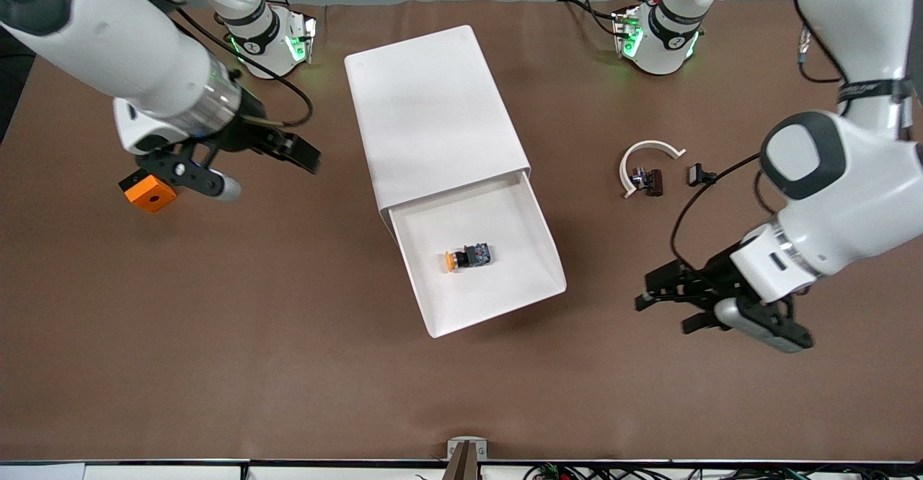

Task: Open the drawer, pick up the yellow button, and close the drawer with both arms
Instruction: 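Release the drawer and withdraw the left gripper while the right gripper reaches over, then lower the right gripper into the drawer and grasp the orange button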

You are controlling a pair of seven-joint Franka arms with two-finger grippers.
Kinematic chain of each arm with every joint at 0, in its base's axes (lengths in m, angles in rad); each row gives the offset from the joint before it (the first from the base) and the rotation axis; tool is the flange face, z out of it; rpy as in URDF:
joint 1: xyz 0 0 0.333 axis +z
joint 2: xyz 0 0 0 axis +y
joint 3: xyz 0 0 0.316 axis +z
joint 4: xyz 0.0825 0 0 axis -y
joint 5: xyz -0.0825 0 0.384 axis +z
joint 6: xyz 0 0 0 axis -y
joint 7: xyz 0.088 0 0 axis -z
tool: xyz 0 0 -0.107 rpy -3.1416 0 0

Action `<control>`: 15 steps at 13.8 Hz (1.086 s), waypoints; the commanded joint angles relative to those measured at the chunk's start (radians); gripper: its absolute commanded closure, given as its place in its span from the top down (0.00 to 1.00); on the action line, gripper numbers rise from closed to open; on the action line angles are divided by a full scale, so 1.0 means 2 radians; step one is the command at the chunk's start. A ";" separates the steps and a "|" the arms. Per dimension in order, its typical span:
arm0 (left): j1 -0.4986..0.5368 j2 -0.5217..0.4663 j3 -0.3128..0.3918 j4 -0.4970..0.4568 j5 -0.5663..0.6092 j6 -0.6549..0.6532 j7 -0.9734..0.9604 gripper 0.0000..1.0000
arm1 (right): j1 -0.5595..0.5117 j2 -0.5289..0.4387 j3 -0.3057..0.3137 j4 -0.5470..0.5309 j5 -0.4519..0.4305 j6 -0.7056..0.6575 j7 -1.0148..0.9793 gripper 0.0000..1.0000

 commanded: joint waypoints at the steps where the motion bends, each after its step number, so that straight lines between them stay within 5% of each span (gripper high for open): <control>1: 0.004 -0.051 0.002 -0.023 0.127 -0.038 -0.076 1.00 | 0.003 0.019 -0.006 0.030 0.043 0.003 0.078 1.00; 4: 0.006 -0.075 0.001 -0.023 0.187 -0.108 -0.138 1.00 | 0.010 0.016 -0.008 0.028 0.017 -0.032 0.083 1.00; 10: 0.054 -0.130 0.004 -0.023 0.187 -0.208 -0.157 1.00 | 0.013 0.016 -0.010 0.024 0.003 -0.041 0.123 1.00; 15: 0.080 -0.153 0.003 -0.027 0.188 -0.244 -0.146 1.00 | 0.047 0.043 -0.009 0.028 -0.007 0.035 0.354 1.00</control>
